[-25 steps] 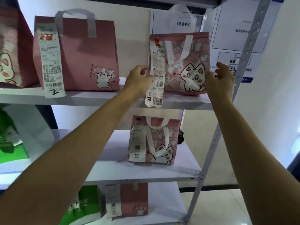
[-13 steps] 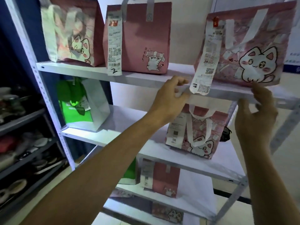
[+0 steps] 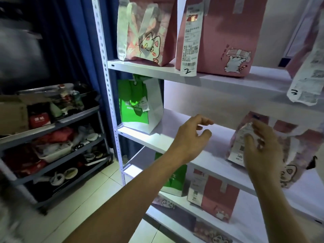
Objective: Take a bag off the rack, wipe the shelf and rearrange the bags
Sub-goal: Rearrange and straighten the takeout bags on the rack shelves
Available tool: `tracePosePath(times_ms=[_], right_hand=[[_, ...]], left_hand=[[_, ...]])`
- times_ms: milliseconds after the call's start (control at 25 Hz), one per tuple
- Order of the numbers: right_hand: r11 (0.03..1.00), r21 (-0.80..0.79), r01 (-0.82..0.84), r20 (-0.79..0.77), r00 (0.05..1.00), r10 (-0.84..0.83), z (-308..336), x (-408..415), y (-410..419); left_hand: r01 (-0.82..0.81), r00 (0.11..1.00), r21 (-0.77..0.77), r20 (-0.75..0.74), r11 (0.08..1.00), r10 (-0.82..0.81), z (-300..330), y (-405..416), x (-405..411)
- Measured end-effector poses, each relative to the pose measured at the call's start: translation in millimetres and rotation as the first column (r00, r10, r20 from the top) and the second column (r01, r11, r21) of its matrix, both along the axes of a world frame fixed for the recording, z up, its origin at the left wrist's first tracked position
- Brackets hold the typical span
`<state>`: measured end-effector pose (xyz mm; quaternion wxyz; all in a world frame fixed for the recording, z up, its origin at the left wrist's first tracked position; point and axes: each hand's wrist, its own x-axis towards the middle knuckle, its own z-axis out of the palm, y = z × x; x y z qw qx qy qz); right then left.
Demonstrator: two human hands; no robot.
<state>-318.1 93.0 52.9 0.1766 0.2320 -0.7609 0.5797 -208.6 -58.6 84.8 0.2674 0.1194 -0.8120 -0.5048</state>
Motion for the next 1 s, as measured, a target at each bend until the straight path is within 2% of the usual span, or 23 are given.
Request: tracePosePath(times_ms=[120, 440, 600, 720, 1000], right_hand=[[0.997, 0.073, -0.016, 0.005, 1.0, 0.016, -10.7, 7.9, -34.1], [0.993, 0.113, -0.017, 0.132, 0.991, 0.002, -40.1, 36.6, -141.4], [0.993, 0.118, 0.009, 0.188, 0.982, -0.031, -68.4, 56.0, -177.8], [0.99, 0.131, 0.056, 0.263, 0.961, -0.089, -99.9, 66.5, -194.0], [0.932, 0.363, 0.023, 0.469, 0.859, -0.204, -200.1, 62.6, -193.8]], left_hand=[[0.0, 1.0, 0.029, -0.01, 1.0, 0.0, -19.2, -37.9, 9.8], [0.007, 1.0, 0.004, 0.009, 1.0, -0.007, -64.0, -168.1, 36.4], [0.004, 0.999, 0.047, 0.051, 0.999, -0.007, -89.2, -225.6, 54.5], [0.011, 0.995, 0.069, 0.098, 0.998, -0.018, -120.7, -250.6, 64.1], [0.014, 0.967, 0.161, 0.249, 0.987, -0.055, -220.7, -256.7, 47.7]])
